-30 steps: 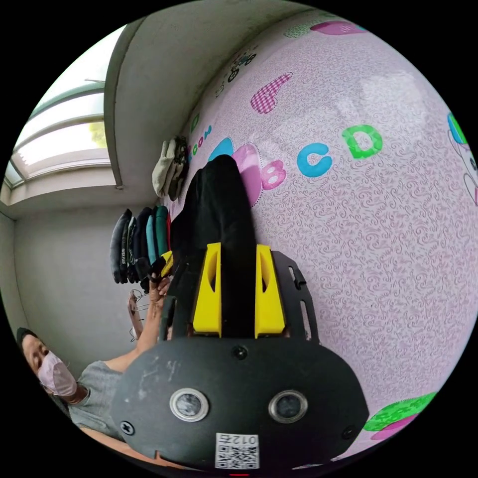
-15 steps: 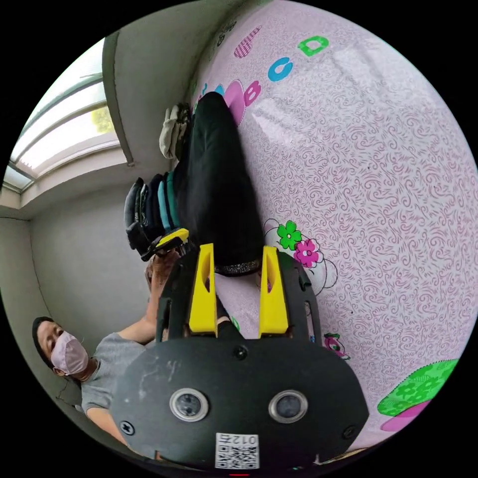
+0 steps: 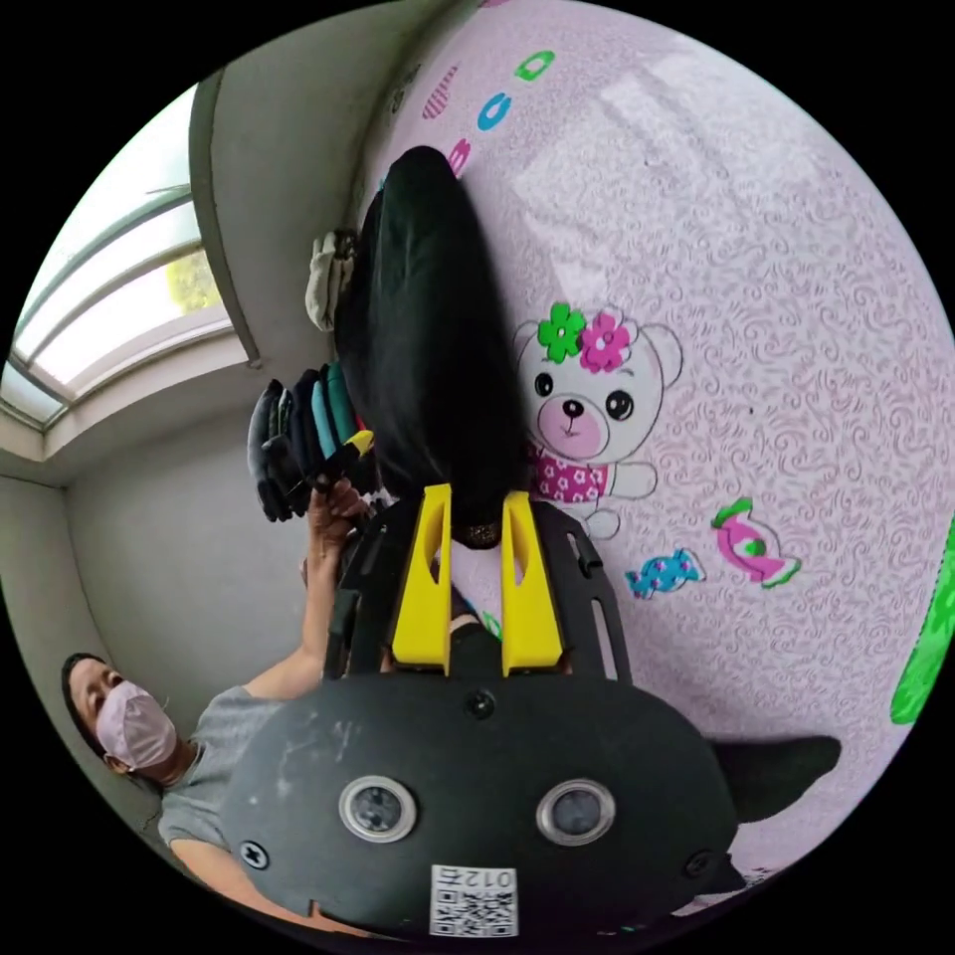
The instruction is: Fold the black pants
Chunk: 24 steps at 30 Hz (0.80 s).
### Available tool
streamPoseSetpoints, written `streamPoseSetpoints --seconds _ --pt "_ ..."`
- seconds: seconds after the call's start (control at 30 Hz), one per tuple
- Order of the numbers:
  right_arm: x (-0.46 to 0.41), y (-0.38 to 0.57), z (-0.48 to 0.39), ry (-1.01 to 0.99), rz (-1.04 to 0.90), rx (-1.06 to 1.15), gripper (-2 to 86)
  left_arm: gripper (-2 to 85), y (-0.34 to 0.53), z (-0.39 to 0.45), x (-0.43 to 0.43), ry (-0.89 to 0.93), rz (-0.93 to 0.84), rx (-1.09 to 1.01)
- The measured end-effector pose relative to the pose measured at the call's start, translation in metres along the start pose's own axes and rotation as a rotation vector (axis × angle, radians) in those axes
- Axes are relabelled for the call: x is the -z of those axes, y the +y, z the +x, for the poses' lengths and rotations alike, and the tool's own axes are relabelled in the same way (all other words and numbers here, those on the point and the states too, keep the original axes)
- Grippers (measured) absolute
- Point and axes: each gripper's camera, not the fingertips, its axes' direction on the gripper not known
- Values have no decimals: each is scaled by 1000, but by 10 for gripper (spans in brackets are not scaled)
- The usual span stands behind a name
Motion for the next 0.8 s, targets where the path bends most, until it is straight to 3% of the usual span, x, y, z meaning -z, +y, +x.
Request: streamPoseSetpoints --seconds 0.1,0.23,0.43,0.63,0.8 --pt "12 6 -4 57 -77 -6 105 13 7 -3 28 -6 134 29" --pt "61 -10 -21 136 68 46 122 39 -1 -10 63 23 373 109" --pt "76 -63 -41 101 198 58 151 77 -67 -60 44 130 291 276" --pt "70 -120 -38 -10 252 20 156 72 -97 -86 25 219 213 313" --pt "50 -148 -47 -17 202 56 60 38 -95 -89 25 237 288 262"
